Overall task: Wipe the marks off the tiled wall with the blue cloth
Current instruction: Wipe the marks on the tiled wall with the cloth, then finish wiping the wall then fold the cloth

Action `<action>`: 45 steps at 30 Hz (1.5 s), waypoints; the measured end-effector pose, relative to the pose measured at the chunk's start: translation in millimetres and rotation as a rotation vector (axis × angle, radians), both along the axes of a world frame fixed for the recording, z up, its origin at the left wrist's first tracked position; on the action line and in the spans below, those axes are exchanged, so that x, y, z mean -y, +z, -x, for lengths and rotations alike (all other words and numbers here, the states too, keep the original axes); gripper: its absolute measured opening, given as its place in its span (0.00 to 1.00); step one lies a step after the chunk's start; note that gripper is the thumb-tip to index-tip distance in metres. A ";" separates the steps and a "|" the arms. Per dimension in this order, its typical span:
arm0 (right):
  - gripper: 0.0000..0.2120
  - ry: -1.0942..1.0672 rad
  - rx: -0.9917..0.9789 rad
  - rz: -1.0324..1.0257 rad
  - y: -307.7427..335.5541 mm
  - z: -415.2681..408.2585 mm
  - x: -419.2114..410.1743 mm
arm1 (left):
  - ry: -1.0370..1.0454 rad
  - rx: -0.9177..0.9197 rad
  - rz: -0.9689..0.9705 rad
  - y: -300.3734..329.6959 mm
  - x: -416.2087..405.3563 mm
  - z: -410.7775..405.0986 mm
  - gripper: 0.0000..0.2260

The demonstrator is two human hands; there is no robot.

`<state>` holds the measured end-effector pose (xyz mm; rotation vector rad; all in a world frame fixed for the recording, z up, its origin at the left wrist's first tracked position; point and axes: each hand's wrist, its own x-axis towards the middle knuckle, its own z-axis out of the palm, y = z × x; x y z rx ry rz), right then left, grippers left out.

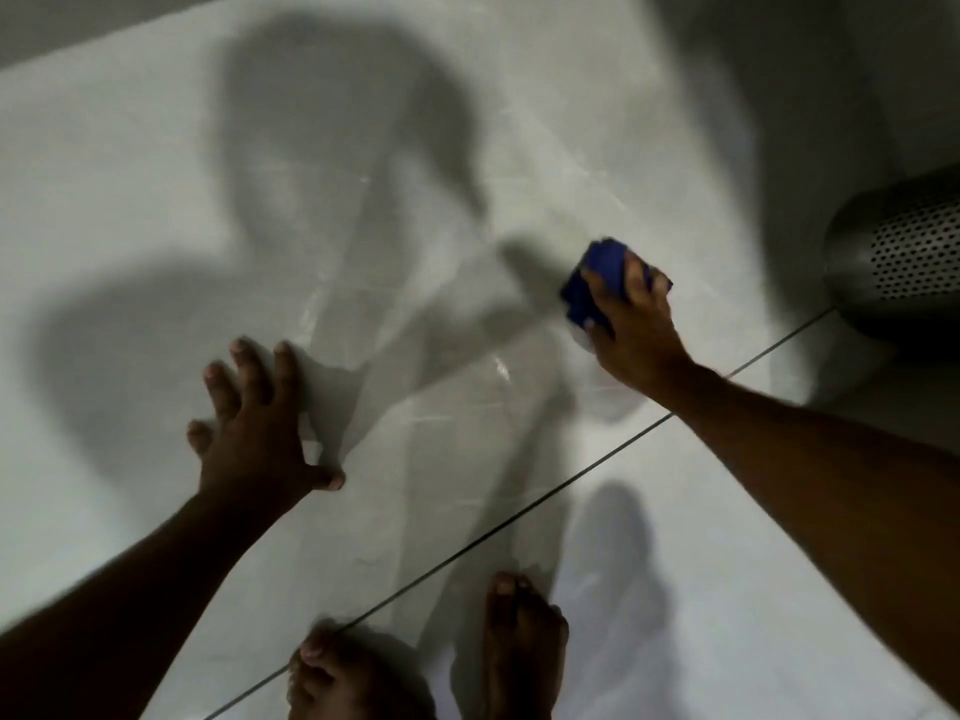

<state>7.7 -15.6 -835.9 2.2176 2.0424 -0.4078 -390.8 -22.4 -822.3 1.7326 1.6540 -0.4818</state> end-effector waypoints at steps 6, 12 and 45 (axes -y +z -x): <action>0.26 0.558 -0.140 0.085 -5.1 148.8 44.3 | -0.015 0.034 -0.021 0.3 2.0 5.2 0.66; 0.28 -0.012 -0.097 0.065 19.0 64.2 110.7 | -0.024 0.017 -0.051 1.7 2.6 7.0 0.64; 0.56 -0.627 -1.256 -0.034 908.1 130.5 143.8 | 0.261 1.164 0.235 887.9 16.7 -94.9 0.17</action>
